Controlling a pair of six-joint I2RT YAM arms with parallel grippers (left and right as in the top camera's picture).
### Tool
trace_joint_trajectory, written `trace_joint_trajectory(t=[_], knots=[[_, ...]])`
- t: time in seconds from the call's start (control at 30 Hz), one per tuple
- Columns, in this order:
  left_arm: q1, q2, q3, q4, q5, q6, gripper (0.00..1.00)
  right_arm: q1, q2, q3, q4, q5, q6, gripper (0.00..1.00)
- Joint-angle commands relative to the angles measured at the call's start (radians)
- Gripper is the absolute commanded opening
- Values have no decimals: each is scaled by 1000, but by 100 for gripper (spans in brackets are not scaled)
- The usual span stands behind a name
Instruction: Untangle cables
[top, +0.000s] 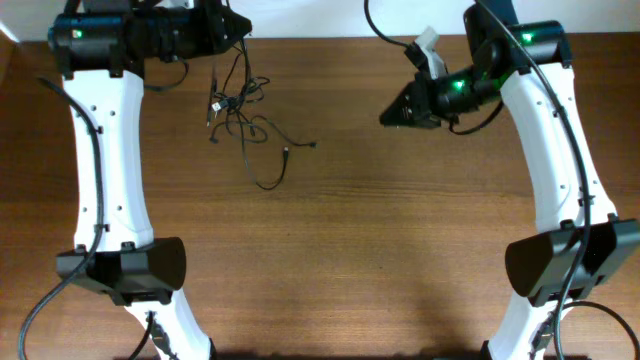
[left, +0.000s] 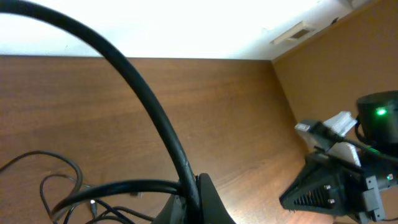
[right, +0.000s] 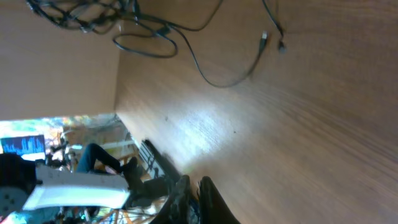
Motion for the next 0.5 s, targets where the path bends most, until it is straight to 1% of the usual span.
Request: trace_joint_trajectory(t=[0.0, 0.03, 0.07, 0.1, 0.17, 0.2, 0.27, 0.47], knots=[[-55, -1, 4, -7, 8, -65, 0, 78, -2, 2, 100, 3, 95, 29], [-66, -1, 4, -7, 11, -129, 0, 104, -2, 2, 151, 7, 141, 44], [-73, -1, 4, -9, 10, -185, 0, 121, -2, 2, 190, 7, 180, 51], [-79, -1, 4, -12, 11, -232, 0, 137, -2, 2, 242, 7, 237, 56], [-100, -1, 4, -12, 10, -276, 0, 163, -2, 2, 332, 11, 346, 57], [-112, -1, 4, -11, 10, -286, 0, 174, -2, 2, 363, 15, 383, 60], [-135, -1, 4, -10, 10, -286, 0, 203, -2, 2, 402, 108, 501, 64], [-143, -1, 4, -7, 10, -286, 0, 264, 2, 2, 406, 210, 582, 63]])
